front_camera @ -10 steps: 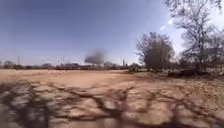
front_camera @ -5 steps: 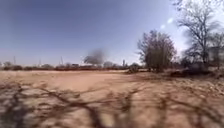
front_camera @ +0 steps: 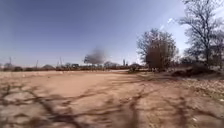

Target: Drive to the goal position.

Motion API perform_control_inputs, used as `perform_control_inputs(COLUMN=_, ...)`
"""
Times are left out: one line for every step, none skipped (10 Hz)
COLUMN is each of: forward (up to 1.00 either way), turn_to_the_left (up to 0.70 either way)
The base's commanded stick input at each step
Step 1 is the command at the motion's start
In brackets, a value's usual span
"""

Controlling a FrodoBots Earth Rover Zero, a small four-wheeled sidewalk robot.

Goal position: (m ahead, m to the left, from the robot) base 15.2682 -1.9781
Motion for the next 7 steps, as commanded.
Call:
perform_control_inputs(forward=1.0, turn_to_the_left=0.0)
perform_control_inputs(forward=1.0, turn_to_the_left=0.0)
perform_control_inputs(forward=1.0, turn_to_the_left=0.0)
perform_control_inputs(forward=1.0, turn_to_the_left=0.0)
perform_control_inputs(forward=1.0, turn_to_the_left=0.0)
perform_control_inputs(forward=1.0, turn_to_the_left=0.0)
perform_control_inputs(forward=1.0, turn_to_the_left=0.0)
